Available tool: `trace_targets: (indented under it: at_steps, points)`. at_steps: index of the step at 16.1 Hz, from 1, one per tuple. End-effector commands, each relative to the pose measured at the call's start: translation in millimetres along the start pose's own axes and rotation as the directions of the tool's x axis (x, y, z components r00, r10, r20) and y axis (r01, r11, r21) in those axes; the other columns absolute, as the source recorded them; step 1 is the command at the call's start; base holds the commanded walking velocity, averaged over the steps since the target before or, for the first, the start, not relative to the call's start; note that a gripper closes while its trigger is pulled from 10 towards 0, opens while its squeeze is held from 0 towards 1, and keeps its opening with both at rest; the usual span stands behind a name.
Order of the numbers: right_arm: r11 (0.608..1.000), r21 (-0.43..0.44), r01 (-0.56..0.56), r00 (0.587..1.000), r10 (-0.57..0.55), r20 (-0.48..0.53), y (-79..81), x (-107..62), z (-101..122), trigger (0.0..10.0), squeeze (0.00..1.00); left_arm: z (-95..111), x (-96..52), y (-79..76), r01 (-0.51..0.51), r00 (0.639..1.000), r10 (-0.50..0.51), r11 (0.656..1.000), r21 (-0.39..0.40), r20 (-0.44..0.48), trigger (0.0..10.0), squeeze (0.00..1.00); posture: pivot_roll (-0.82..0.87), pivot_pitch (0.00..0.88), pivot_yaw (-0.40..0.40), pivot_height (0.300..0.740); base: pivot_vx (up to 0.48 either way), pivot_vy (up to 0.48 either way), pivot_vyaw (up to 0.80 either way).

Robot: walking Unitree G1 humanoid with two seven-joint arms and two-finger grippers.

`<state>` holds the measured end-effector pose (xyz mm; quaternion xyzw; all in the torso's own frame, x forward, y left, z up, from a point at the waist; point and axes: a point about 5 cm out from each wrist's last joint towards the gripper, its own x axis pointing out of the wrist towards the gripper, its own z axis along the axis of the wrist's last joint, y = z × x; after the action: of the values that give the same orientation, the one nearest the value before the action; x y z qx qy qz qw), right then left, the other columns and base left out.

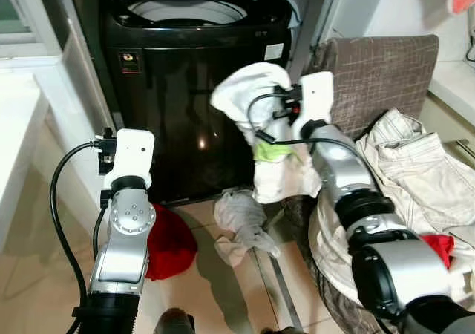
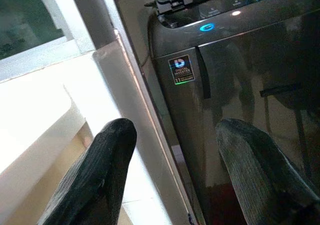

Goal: Clothes washing

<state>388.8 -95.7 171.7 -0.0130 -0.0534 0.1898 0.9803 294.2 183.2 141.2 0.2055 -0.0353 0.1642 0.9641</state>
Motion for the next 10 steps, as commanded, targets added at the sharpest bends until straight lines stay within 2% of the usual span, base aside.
trace_targets:
  at_steps: [1,2,3,4,6,7,8,9,10]
  points:
    - [1.0,-0.004,-0.012,0.999,0.013,0.045,-0.7,4.5,12.1,0.0,0.11,5.9,1.1,-3.3,0.003,1.0,-0.003,1.0,-0.006,0.014,10.0,0.0,0.08,0.028,-0.067,0.74,0.0,0.0,0.0]
    - [0.999,-0.003,-0.038,0.998,0.038,0.052,3.8,5.6,12.9,0.0,0.21,6.0,1.1,-3.5,0.002,1.0,-0.002,1.0,-0.007,0.013,10.0,0.0,0.08,0.028,-0.067,0.74,0.0,0.0,0.0]
    - [0.995,0.005,-0.096,0.989,0.095,0.111,15.8,8.0,20.9,0.0,0.24,5.8,0.4,-3.9,0.002,1.0,-0.002,1.0,-0.009,0.012,10.0,0.0,0.08,0.028,-0.067,0.74,0.0,0.0,0.0]
    - [0.987,0.033,-0.155,0.977,0.148,0.154,25.3,9.1,26.7,0.0,0.23,5.8,0.4,-4.3,0.002,1.0,-0.002,1.0,-0.01,0.011,10.0,0.0,0.08,0.026,-0.066,0.74,0.0,0.0,0.0]
    - [0.928,0.019,-0.373,0.894,0.354,0.275,62.2,6.3,43.7,0.0,0.16,6.6,0.8,-5.6,0.001,1.0,-0.001,1.0,-0.012,0.014,10.0,0.0,0.07,0.024,-0.067,0.74,0.0,0.0,0.0]
    - [0.911,0.021,-0.412,0.877,0.39,0.281,69.2,4.8,43.6,0.0,0.15,7.0,1.2,-5.6,-0.001,1.0,0.001,1.0,-0.012,0.016,10.0,0.0,0.07,0.024,-0.069,0.74,0.0,0.0,0.0]
    - [0.898,0.034,-0.44,0.87,0.416,0.264,75.6,2.9,37.7,0.0,0.12,7.3,1.9,-5.2,-0.007,1.0,0.008,1.0,-0.01,0.017,10.0,0.0,0.07,0.024,-0.073,0.74,0.0,0.0,0.0]
    - [0.906,0.022,-0.422,0.886,0.407,0.222,73.8,2.8,29.6,0.0,0.12,7.4,2.2,-5.6,-0.008,1.0,0.008,1.0,-0.011,0.017,10.0,0.0,0.07,0.023,-0.078,0.74,0.0,0.0,0.0]
    - [0.946,-0.008,-0.323,0.937,0.321,0.141,57.5,3.7,17.8,0.0,0.09,7.4,1.8,-5.8,-0.009,1.0,0.009,1.0,-0.012,0.018,10.0,0.0,0.07,0.023,-0.078,0.74,0.0,0.0,0.0]
